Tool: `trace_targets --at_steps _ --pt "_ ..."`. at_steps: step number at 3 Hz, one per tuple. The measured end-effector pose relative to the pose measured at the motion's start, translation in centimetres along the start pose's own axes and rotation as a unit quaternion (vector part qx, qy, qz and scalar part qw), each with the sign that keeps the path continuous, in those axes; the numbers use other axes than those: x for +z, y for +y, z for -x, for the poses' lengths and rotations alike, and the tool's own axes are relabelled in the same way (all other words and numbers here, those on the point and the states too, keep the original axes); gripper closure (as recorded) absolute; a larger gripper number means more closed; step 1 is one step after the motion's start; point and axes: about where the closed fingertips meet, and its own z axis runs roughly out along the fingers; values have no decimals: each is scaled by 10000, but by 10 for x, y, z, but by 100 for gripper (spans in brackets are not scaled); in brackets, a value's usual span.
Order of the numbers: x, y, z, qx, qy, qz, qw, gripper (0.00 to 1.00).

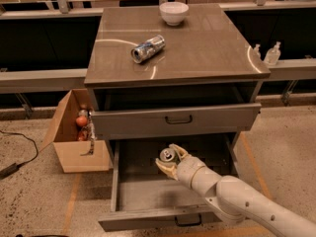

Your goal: Place green can into middle drawer

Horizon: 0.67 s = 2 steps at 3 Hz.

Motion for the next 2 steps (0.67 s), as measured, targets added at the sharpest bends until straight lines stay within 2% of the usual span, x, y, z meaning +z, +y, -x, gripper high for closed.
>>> trace_targets --at_steps 1,2 --pt "2 -10 -36 -94 16 -78 9999 100" --pt "16 -14 -62 -55 -85 -89 9999 100"
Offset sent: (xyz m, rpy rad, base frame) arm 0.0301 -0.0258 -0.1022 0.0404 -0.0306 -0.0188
